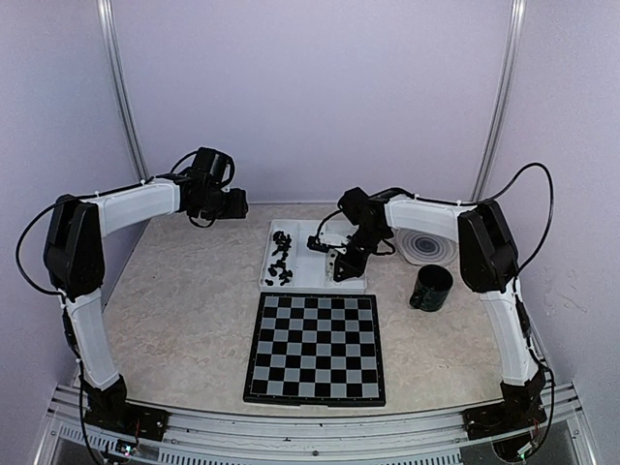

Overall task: Set up the chess pieces on the board
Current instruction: Pick up the rook from the storage box.

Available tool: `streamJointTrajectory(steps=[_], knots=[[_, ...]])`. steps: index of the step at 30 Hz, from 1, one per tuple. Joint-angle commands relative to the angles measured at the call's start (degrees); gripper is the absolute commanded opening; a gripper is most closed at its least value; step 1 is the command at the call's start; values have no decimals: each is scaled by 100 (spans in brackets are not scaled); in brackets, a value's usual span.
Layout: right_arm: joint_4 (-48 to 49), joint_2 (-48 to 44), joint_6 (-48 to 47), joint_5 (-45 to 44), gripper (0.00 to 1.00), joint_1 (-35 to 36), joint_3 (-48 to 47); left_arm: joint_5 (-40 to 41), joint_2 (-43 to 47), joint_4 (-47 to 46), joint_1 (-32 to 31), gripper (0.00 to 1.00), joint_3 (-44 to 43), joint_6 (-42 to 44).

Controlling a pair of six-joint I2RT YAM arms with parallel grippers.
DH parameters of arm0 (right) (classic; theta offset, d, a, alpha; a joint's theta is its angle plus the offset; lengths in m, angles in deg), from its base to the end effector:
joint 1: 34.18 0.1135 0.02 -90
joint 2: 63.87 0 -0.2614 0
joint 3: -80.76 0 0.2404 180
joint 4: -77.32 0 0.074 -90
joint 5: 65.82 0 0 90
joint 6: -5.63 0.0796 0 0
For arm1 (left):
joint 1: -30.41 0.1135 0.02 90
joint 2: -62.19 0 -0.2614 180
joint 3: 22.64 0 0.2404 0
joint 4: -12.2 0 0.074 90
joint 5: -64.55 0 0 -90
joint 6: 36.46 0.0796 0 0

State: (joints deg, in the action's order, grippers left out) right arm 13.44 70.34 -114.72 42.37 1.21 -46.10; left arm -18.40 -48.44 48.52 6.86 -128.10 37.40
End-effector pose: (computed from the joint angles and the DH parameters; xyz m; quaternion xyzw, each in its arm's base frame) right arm 0.3841 0.3034 0.1284 -0.5504 0.8043 0.1629 0.1540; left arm 0.4312 -0.1773 0.2351 0.0336 0.9097 -0.0865 0.4047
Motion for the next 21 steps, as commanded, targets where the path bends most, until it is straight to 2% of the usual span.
streamJointTrajectory(steps=[1,5,14,21], knots=[[-159,90,12,121,7,63,-124,-83,128,-72,6,61,-66,67],[-163,-57,3,34,0,62,-132,-89,129,-72,8,61,-61,67],[-141,-958,-44,-113,0,138,65,-123,215,-69,8,61,-70,50],[-74,-1496,-228,43,0,727,512,-25,366,-61,8,61,-55,89]])
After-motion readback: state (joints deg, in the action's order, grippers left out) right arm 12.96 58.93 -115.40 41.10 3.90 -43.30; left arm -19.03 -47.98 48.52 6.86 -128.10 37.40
